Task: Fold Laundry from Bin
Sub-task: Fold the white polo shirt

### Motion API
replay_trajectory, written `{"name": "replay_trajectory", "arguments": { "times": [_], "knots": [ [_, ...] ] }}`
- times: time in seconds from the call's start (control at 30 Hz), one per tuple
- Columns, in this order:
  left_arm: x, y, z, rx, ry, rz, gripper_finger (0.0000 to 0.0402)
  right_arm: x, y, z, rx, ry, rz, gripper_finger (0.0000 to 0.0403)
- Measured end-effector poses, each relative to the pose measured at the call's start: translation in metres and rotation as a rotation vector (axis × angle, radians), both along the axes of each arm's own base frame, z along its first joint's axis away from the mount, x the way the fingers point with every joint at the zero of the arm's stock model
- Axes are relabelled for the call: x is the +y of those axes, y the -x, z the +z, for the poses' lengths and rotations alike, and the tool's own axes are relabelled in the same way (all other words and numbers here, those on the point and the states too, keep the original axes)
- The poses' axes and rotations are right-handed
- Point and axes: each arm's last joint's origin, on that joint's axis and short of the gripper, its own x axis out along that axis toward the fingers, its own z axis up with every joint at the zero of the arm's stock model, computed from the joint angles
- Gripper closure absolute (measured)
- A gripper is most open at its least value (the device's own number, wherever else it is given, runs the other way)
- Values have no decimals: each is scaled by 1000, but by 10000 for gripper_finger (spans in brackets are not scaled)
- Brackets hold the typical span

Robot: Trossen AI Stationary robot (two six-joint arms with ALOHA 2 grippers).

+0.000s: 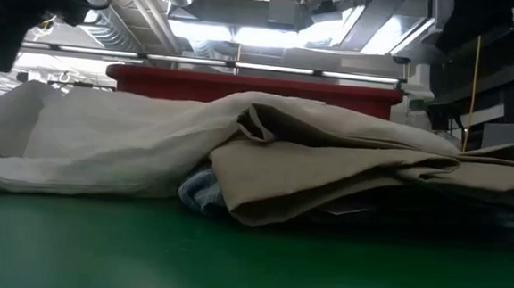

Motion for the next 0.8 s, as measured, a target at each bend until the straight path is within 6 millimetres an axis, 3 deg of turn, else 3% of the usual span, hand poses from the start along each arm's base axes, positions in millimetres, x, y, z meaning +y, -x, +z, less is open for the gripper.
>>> {"name": "replay_trajectory", "arguments": {
  "times": [0.23,0.57,0.8],
  "knots": [
    [-6,2,0,33,91,-62,289,15,-23,-19,61,-311,190,259],
    [-7,0,0,7,76,-40,284,37,-73,-69,166,-461,537,259],
    [-6,-5,-1,-62,20,-47,283,43,-96,-95,297,-417,654,259]
  ]
}}
